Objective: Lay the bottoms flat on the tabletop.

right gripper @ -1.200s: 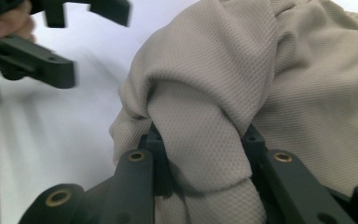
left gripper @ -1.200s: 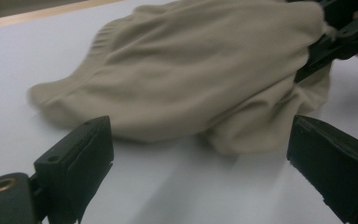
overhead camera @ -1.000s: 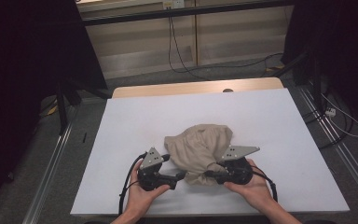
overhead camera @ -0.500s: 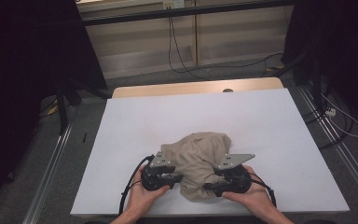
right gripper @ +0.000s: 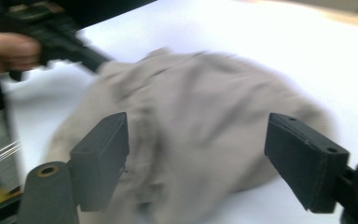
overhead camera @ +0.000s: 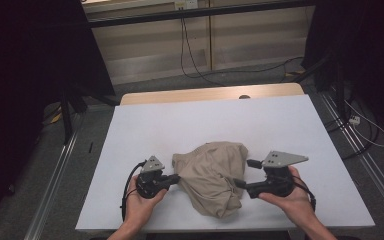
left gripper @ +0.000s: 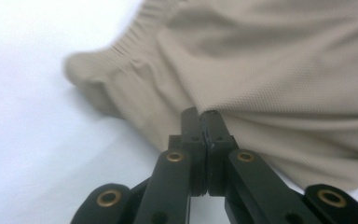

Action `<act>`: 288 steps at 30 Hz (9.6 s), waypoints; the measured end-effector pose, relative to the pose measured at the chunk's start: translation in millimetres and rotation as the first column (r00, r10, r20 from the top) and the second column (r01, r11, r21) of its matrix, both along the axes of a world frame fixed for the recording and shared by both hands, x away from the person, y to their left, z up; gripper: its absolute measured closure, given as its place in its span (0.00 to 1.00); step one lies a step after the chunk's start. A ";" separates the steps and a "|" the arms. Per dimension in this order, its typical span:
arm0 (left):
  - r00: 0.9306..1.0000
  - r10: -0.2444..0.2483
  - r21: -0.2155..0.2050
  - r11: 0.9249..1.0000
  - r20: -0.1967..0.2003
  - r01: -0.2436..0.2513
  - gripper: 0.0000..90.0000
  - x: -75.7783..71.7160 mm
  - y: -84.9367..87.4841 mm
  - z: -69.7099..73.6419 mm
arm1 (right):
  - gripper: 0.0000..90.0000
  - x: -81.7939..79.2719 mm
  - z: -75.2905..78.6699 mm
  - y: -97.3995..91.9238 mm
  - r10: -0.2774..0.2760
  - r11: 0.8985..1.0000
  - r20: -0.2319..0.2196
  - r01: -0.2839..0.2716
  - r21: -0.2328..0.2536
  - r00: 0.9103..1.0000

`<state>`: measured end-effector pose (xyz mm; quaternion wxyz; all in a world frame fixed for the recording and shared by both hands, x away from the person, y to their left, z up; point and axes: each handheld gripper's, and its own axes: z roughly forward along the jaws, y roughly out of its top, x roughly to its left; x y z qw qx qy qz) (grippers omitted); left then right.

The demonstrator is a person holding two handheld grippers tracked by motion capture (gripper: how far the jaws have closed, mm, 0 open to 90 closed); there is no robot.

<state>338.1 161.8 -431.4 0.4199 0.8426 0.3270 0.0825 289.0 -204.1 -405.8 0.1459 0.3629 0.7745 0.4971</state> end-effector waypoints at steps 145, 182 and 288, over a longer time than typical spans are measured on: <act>0.924 0.206 -0.412 0.909 0.323 -0.059 0.97 108.3 -12.2 205.5 | 0.96 96.7 184.7 -44.3 -0.312 0.946 0.354 0.254 0.201 0.881; 0.964 0.248 -0.215 0.951 0.098 -0.223 0.96 217.4 -36.5 96.5 | 0.95 228.4 70.5 -43.9 -0.370 0.929 0.081 0.367 0.048 0.926; 0.989 -0.136 -0.039 0.990 0.057 0.138 0.79 21.5 -71.8 0.2 | 0.90 62.9 69.3 52.6 0.046 0.989 0.154 -0.067 0.133 0.987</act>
